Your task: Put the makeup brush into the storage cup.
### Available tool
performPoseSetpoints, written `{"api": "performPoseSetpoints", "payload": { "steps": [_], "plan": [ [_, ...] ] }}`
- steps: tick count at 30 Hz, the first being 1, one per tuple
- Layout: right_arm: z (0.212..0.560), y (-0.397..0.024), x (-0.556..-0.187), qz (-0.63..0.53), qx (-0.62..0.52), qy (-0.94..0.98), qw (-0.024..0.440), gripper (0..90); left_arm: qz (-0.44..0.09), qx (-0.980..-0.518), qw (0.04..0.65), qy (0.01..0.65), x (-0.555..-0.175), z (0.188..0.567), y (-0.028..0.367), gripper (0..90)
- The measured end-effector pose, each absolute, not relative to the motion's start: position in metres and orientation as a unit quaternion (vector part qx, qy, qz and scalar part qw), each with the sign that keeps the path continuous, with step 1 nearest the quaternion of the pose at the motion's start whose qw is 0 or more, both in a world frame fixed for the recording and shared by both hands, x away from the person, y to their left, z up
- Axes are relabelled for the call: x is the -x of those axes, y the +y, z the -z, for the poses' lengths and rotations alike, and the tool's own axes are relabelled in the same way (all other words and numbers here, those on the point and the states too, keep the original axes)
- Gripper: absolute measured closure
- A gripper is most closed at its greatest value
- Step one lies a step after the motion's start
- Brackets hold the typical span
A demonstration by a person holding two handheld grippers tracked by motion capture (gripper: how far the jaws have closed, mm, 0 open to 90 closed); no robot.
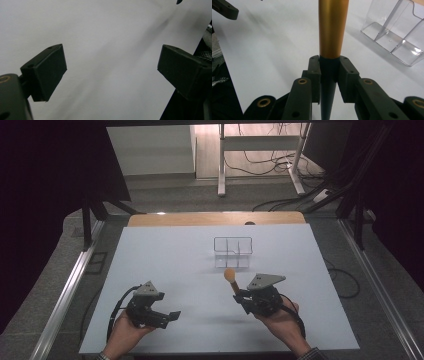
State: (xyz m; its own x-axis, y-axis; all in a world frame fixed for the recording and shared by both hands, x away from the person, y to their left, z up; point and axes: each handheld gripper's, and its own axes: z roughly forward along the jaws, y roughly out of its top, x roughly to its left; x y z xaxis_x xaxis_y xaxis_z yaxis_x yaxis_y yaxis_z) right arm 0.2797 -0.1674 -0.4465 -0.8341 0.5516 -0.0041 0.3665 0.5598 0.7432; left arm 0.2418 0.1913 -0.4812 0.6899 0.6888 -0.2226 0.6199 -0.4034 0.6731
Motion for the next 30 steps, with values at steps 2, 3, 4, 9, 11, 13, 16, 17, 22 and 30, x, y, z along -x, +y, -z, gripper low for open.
{"api": "performPoseSetpoints", "payload": {
  "steps": [2, 3, 4, 9, 11, 13, 16, 17, 22, 30],
  "plan": [
    [0.446, -0.168, -0.28, -0.389, -0.265, 0.874, 0.119, 73.4, -0.046, -0.834, 0.382, 0.396, -0.241, 0.482, 0.193, 8.8],
    [0.446, -0.169, -0.28, -0.388, -0.266, 0.874, 0.12, 73.4, -0.046, -0.833, 0.382, 0.398, -0.24, 0.482, 0.195, 8.8],
    [0.446, -0.169, -0.281, -0.388, -0.265, 0.875, 0.119, 73.5, -0.046, -0.833, 0.382, 0.398, -0.24, 0.482, 0.195, 8.6],
    [0.446, -0.17, -0.282, -0.387, -0.266, 0.874, 0.121, 73.5, -0.045, -0.829, 0.385, 0.404, -0.238, 0.483, 0.2, 6.5],
    [0.446, -0.17, -0.282, -0.386, -0.266, 0.875, 0.121, 73.4, -0.04, -0.828, 0.384, 0.407, -0.238, 0.484, 0.202, 5.0],
    [0.446, -0.17, -0.282, -0.386, -0.266, 0.875, 0.121, 73.5, -0.037, -0.828, 0.382, 0.409, -0.237, 0.485, 0.203, 4.7],
    [0.446, -0.17, -0.283, -0.386, -0.265, 0.875, 0.122, 73.4, -0.038, -0.829, 0.378, 0.411, -0.237, 0.486, 0.206, 3.7],
    [0.446, -0.17, -0.282, -0.385, -0.266, 0.875, 0.121, 73.4, -0.04, -0.828, 0.376, 0.413, -0.236, 0.487, 0.207, 3.7],
    [0.445, -0.17, -0.283, -0.386, -0.266, 0.875, 0.122, 73.4, -0.048, -0.828, 0.373, 0.415, -0.234, 0.488, 0.21, 3.7],
    [0.444, -0.172, -0.285, -0.387, -0.27, 0.873, 0.125, 73.4, -0.054, -0.824, 0.375, 0.42, -0.231, 0.489, 0.216, 2.7]
  ]
}}
